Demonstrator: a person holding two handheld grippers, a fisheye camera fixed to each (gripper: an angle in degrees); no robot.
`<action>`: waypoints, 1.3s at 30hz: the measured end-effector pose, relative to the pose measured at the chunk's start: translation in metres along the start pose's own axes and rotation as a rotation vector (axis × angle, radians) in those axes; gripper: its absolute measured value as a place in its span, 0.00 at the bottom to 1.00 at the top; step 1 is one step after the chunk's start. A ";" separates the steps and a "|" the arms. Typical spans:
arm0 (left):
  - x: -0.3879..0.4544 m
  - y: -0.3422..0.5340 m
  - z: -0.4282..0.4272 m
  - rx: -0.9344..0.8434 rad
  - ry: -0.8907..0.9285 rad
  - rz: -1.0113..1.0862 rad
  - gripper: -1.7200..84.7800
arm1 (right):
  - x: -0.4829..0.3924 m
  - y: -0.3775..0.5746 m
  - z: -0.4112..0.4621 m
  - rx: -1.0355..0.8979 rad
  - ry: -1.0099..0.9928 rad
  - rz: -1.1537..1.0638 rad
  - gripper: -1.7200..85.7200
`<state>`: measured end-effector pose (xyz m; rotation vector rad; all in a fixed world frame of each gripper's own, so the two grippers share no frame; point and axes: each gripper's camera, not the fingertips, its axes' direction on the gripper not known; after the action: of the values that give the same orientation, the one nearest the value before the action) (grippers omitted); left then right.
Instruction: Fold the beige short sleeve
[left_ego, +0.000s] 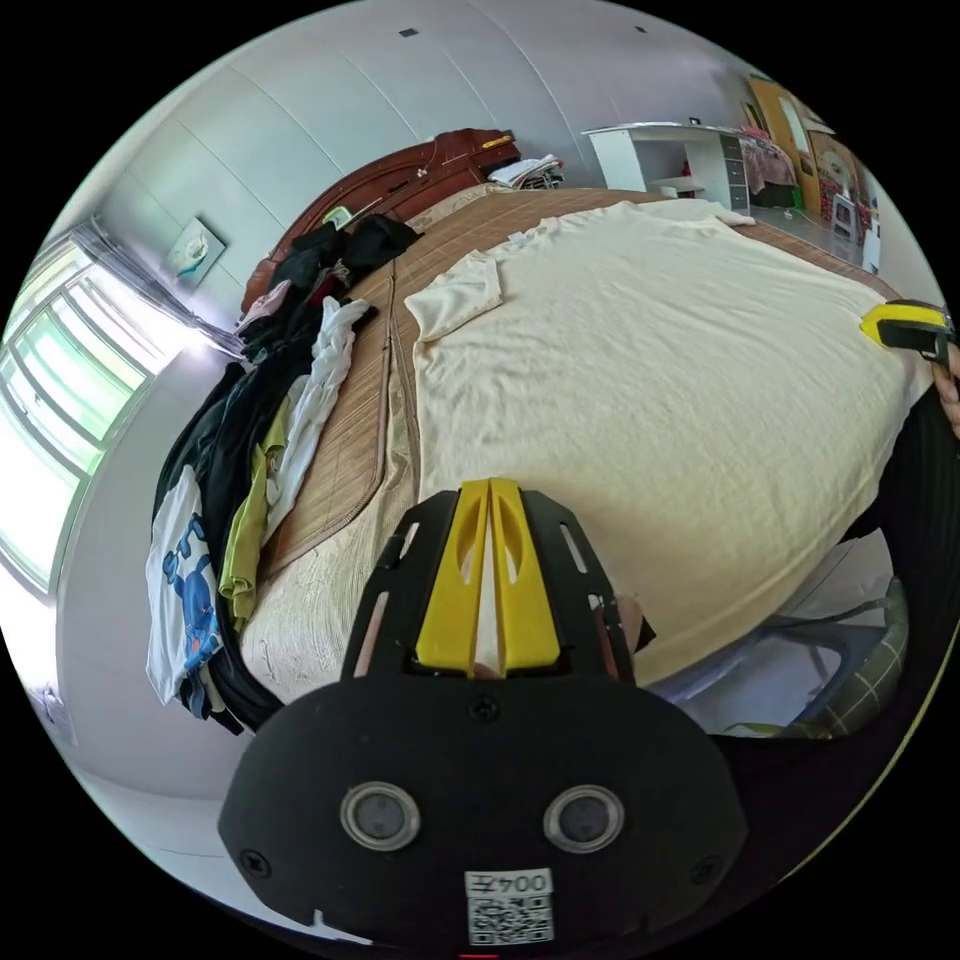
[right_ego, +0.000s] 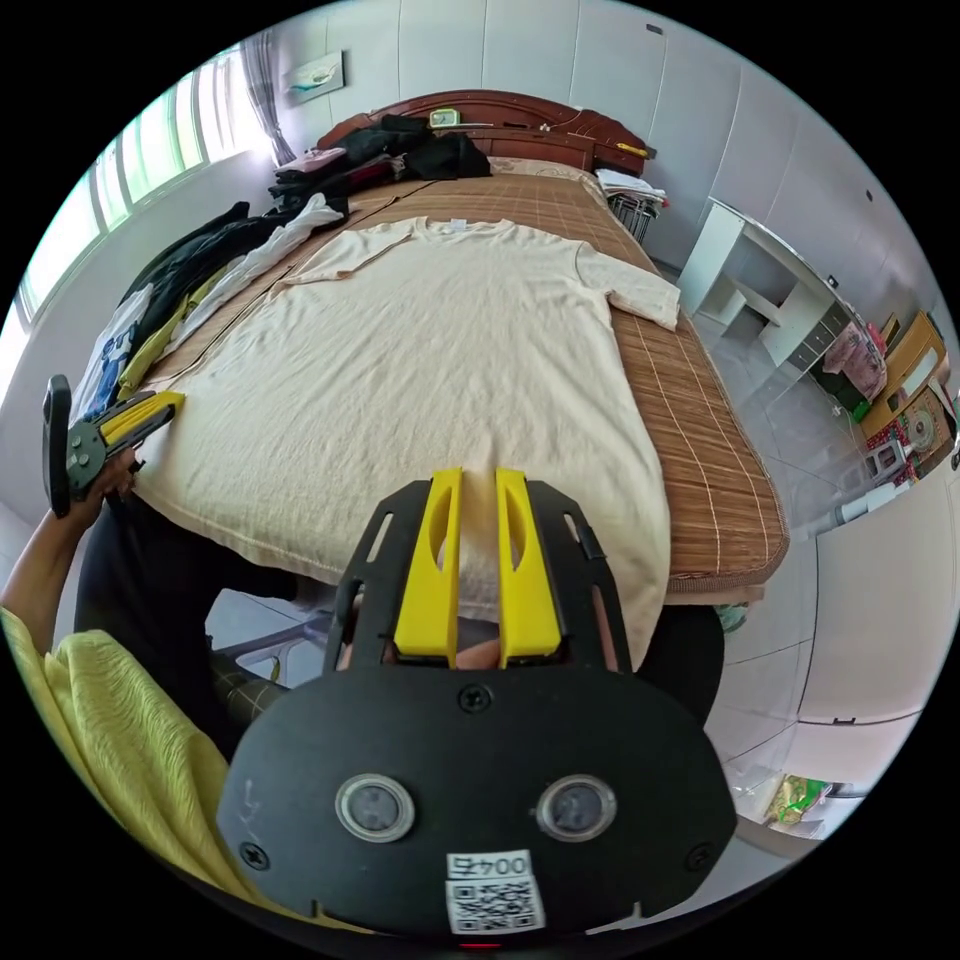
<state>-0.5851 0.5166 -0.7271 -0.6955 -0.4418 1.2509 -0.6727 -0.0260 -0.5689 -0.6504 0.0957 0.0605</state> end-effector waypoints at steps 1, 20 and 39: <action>0.002 0.000 0.000 0.006 -0.007 0.016 0.03 | 0.001 0.008 0.002 0.009 -0.006 0.005 0.10; 0.061 -0.035 0.002 -0.081 -0.260 0.251 0.03 | 0.037 0.132 0.059 0.107 -0.073 -0.008 0.09; 0.112 -0.140 -0.021 -0.067 0.198 0.288 0.03 | 0.300 0.198 0.151 0.244 -0.765 0.500 0.13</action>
<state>-0.4423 0.5978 -0.6527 -0.9549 -0.2255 1.4252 -0.3813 0.2311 -0.6009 -0.3133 -0.4703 0.7610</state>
